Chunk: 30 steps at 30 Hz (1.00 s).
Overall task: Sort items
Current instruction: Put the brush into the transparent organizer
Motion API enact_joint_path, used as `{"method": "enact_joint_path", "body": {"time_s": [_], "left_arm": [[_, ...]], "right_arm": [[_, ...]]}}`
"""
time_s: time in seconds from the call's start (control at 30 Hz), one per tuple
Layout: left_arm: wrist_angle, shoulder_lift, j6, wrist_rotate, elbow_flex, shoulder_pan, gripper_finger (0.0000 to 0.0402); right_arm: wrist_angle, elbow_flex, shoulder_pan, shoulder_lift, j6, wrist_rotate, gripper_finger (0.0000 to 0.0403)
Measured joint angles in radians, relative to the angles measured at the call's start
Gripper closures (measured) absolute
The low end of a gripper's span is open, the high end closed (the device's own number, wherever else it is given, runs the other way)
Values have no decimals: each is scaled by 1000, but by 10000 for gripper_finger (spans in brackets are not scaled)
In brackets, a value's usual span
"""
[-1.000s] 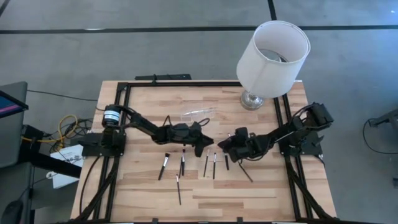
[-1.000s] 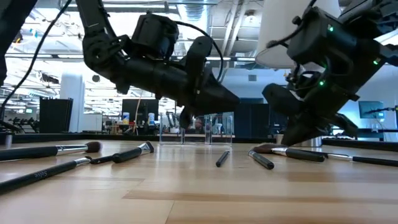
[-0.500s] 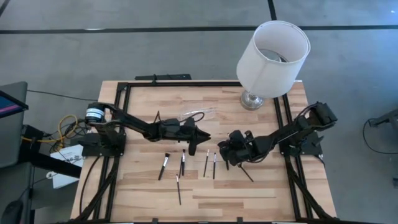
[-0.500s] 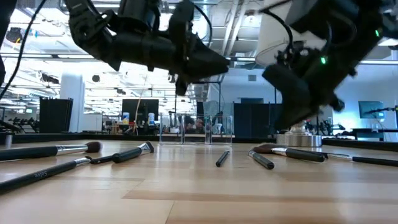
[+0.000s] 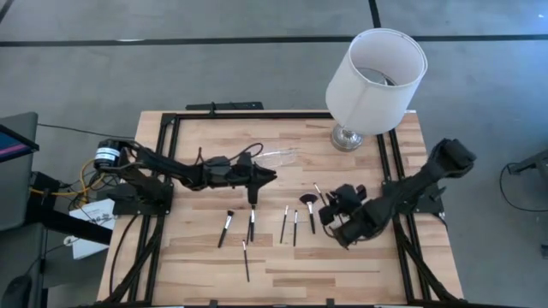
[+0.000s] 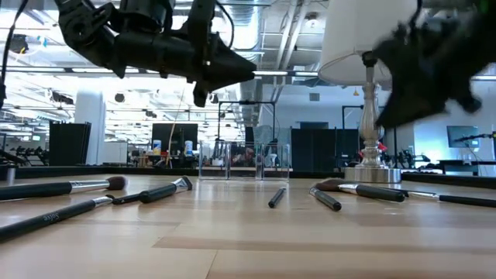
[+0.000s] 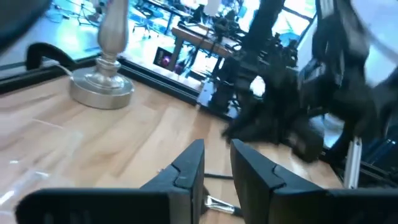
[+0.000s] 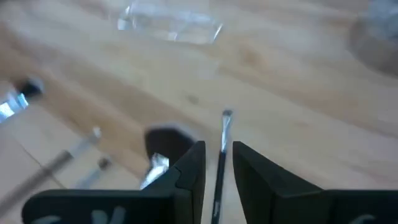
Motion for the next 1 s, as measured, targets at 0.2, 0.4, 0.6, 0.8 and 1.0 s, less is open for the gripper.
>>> {"method": "enact_joint_path", "body": {"time_s": [0.2, 0.4, 0.6, 0.8, 1.0], "left_arm": [[2, -17, 0, -1, -14, 29, 325], [-1, -22, 12, 0, -16, 33, 325], [5, -33, 18, 0, -16, 34, 325], [3, -33, 18, 0, -16, 39, 325], [3, -33, 18, 0, -17, 39, 325]], "right_arm": [[119, -41, -20, 168, -46, -19, 331], [130, -37, -60, 226, -59, -116, 331], [-11, 27, -90, 64, -229, -113, 331], [-132, 118, -69, -191, -399, -111, 331], [-110, 162, -18, -431, -490, -181, 339]]}}
